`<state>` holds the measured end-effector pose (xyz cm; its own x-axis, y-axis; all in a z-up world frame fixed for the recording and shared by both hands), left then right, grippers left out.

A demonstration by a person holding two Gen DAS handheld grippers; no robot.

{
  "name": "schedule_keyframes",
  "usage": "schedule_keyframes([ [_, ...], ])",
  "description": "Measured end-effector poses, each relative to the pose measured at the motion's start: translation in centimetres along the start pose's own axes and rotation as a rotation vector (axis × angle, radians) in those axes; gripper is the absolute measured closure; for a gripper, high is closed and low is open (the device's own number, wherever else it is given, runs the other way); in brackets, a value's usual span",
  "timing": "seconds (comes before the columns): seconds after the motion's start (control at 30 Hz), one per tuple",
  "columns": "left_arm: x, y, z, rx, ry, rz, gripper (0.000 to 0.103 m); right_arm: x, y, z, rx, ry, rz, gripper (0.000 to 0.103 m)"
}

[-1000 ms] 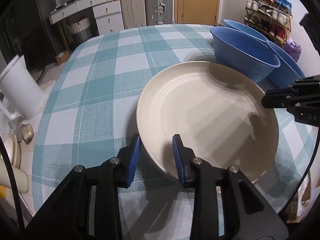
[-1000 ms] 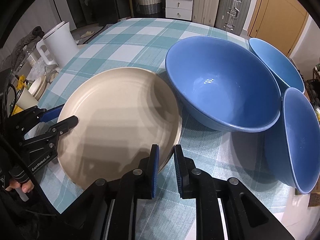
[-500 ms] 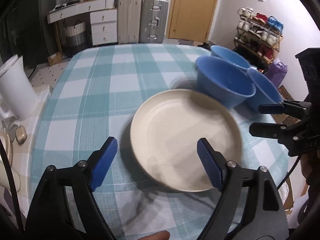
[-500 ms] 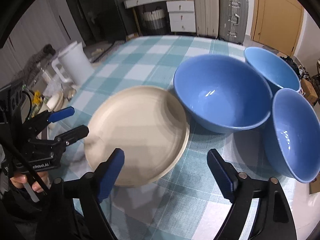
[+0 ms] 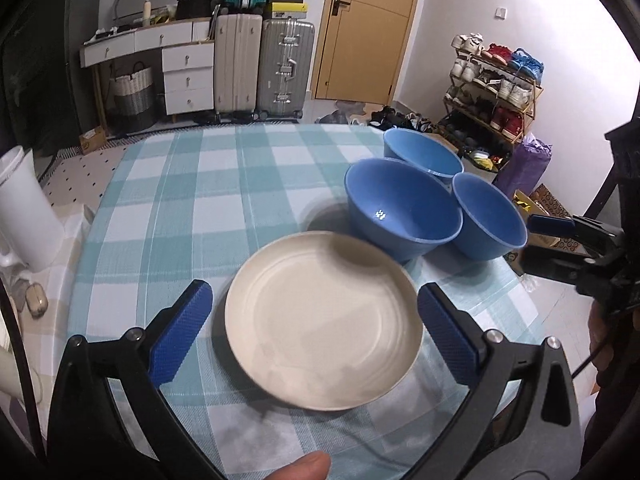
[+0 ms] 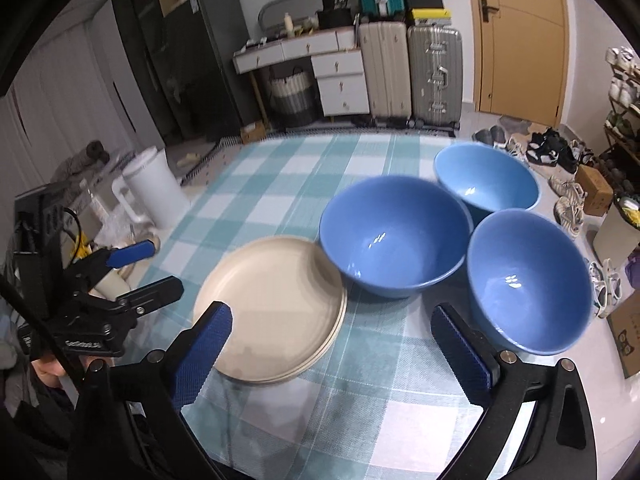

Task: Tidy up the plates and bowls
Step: 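Open both tools to release the plates and raise them away, then move both tools toward the nearest blue bowl rim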

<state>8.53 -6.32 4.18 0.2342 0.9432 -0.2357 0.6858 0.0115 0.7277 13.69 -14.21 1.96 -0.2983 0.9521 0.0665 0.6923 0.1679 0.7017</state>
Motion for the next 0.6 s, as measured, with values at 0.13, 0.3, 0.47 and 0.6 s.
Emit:
schedule_keyframes([
  [0.13, -1.2, 1.7, -0.5, -0.020, -0.002, 0.021, 0.001, -1.1, 0.9, -2.7, -0.060, -0.013, 0.019, 0.001],
  [0.3, -2.8, 3.8, -0.8, -0.042, -0.010, 0.043, 0.001, -3.5, 1.9, -5.7, -0.136, -0.078, 0.039, 0.001],
  [0.47, -4.6, 5.7, -1.0, -0.064, -0.027, 0.064, 0.001, -6.5, 3.1, -8.1, -0.203, -0.144, 0.077, 0.001],
  [0.6, -5.9, 7.3, -0.9, -0.077, -0.035, 0.082, 0.001, -8.9, 3.9, -9.3, -0.237, -0.189, 0.109, 0.001],
])
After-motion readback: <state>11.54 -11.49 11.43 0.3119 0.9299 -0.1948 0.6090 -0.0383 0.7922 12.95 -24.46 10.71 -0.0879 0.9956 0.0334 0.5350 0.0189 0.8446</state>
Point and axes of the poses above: each gripper's, at about its wrist camera, not at the fingertips, and z roughly the way its jaws point, x to its left, y to its top, the point moved 8 cm from there along z, roughly the way its jaws point, and after that the axes turned 8 degrees about -y, right-handed, at the moved point
